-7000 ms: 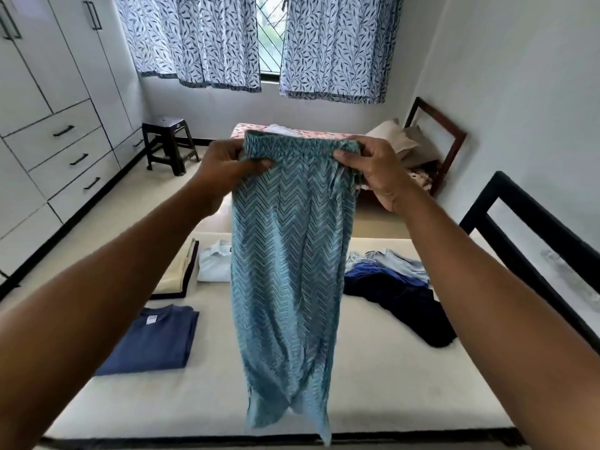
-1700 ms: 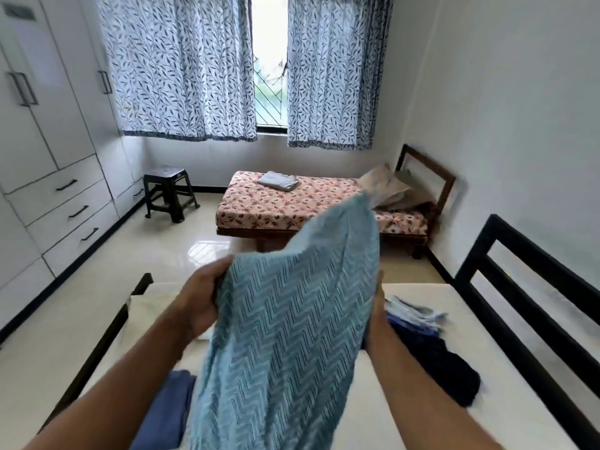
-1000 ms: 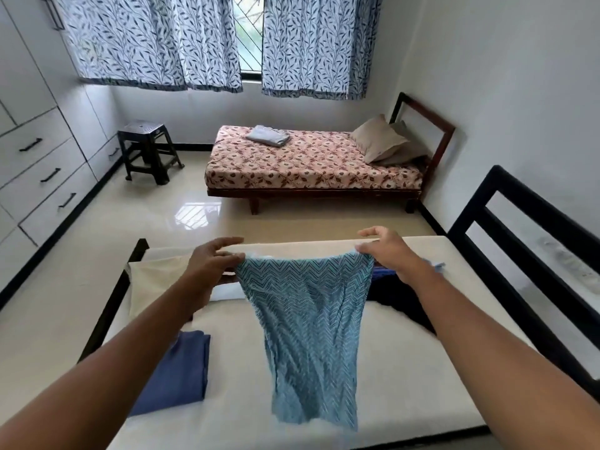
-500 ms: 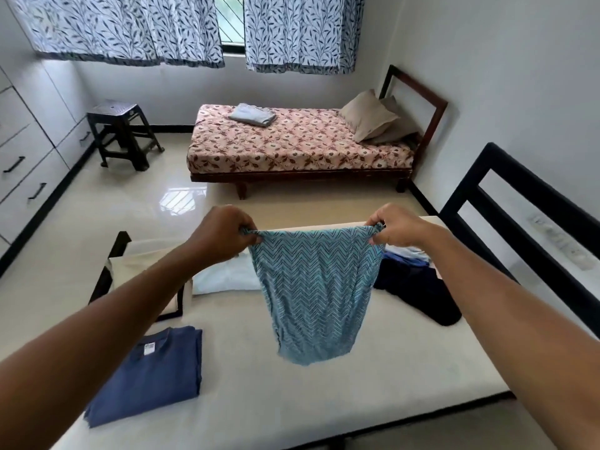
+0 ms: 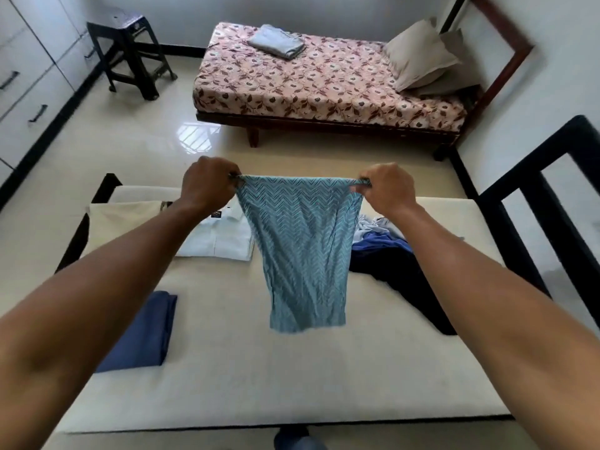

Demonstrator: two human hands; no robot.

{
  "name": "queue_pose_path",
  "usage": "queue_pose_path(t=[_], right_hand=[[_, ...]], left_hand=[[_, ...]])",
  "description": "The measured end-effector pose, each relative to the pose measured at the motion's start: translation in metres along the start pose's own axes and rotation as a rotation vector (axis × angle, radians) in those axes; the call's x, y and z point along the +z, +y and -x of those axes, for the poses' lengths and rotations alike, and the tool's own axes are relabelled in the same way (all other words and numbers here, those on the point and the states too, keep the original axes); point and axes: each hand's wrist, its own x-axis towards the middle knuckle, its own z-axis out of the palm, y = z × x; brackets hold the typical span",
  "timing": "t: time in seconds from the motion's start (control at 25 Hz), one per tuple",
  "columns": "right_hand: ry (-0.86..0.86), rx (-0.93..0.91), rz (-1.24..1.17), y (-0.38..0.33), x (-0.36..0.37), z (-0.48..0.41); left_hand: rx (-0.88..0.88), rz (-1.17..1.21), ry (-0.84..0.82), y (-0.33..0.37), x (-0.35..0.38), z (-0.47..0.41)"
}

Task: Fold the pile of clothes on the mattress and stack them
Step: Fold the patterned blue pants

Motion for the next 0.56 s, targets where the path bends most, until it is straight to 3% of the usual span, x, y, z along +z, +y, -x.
queue_pose_path(t=[0.2, 0.4, 0.56], right_hand=[[0.187, 0.001, -0.075, 0.012, 0.0, 0.013], [0.223, 0.052, -0.107, 0.007, 0.047, 0.111], [0.098, 0.084, -0.102, -0.004, 0.119, 0.232]], left_hand=[[0.057, 0.086, 0.137, 0.005, 0.011, 0.015], [0.144, 0.209, 0.219, -0.009, 0.042, 0.104], [0.174, 0.234, -0.011, -0.044, 0.099, 0.219]])
